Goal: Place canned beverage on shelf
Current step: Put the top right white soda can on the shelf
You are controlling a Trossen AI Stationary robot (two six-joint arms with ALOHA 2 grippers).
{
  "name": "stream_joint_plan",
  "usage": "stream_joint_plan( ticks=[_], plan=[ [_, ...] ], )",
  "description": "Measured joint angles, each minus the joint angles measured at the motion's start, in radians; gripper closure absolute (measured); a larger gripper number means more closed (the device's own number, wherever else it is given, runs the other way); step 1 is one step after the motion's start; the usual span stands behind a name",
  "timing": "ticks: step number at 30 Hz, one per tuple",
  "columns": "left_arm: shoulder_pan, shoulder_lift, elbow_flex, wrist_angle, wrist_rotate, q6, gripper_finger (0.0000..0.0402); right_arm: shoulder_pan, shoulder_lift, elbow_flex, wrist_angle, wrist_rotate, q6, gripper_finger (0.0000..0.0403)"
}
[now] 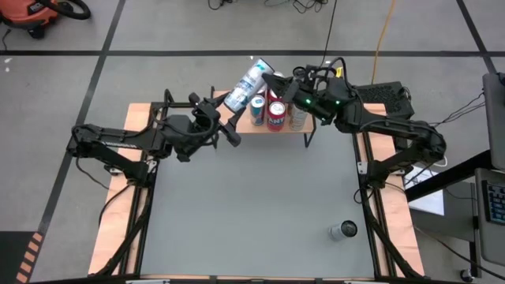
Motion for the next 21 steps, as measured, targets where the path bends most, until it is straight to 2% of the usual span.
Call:
stream_joint_plan(
  ticks=[7, 16, 21],
  plan=[
    [0.018, 0.000, 0.000, 0.033, 0.002, 0.002, 0.0158, 0.002, 0.030, 0.000, 0.004, -0.001, 0.044, 0.0039],
    [0.022, 0.020, 0.000, 0.044, 0.053, 0.045, 0.0158, 0.002, 0.099, 0.000, 0.121, -0.053, 0.098, 0.0039],
    [0.022, 0.029, 0.000, 0.045, 0.029, 0.047, 0.0158, 0.002, 0.106, -0.001, 0.148, -0.052, 0.109, 0.0052]
  ],
)
